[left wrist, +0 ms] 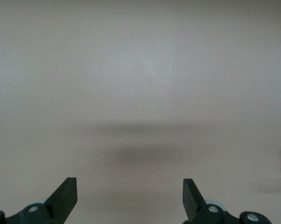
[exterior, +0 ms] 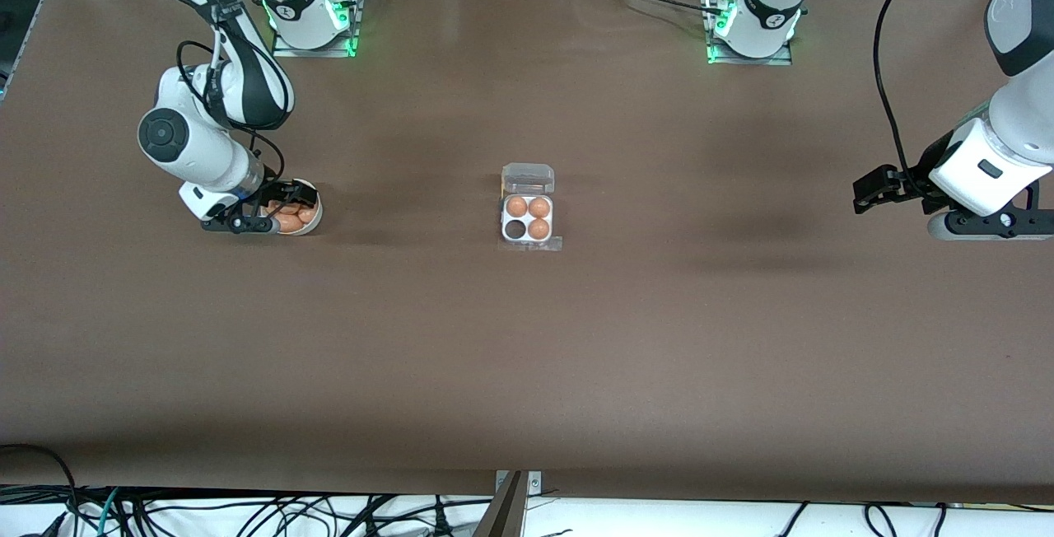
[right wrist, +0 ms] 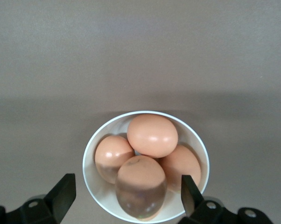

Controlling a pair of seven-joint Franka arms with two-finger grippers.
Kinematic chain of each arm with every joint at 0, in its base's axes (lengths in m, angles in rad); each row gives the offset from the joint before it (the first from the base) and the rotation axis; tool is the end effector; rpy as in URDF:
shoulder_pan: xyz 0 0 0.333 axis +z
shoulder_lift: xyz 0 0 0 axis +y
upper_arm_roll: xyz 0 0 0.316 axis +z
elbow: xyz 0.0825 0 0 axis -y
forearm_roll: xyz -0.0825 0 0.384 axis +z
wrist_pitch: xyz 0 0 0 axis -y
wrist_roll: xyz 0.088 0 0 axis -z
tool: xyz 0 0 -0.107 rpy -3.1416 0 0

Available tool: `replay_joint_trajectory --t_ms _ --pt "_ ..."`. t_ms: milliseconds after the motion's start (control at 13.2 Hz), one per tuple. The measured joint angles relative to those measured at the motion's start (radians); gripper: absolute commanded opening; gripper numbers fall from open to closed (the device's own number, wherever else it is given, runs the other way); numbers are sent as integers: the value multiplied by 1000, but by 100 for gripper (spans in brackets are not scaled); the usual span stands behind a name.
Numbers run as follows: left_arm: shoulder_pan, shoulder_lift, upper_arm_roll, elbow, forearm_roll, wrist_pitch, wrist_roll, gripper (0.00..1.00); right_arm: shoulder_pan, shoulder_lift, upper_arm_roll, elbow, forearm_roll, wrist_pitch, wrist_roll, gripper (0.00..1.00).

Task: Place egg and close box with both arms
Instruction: 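Lower the right gripper and grasp one brown egg from the bowl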

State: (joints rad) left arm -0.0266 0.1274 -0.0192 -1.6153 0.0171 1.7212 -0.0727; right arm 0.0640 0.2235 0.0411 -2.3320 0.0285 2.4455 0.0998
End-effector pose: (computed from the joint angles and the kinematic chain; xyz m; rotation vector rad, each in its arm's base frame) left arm 0.5996 -0.0253 0.5427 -3.1255 -0.0380 0.0322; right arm 0.5045 0.0536 0.2327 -3.1217 0.0282 0.1750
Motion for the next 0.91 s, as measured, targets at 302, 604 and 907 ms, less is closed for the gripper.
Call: replay_joint_trajectory --t_ms 302,604,907 --pt "0 0 -1 0 0 0 0 100 3 3 0 0 0 -3 -1 86" --pt "0 0 -2 0 0 0 0 100 3 10 -1 0 -1 -4 -8 68" --pt "0 3 -3 0 0 0 0 100 2 15 -5 0 -1 -5 -25 41"
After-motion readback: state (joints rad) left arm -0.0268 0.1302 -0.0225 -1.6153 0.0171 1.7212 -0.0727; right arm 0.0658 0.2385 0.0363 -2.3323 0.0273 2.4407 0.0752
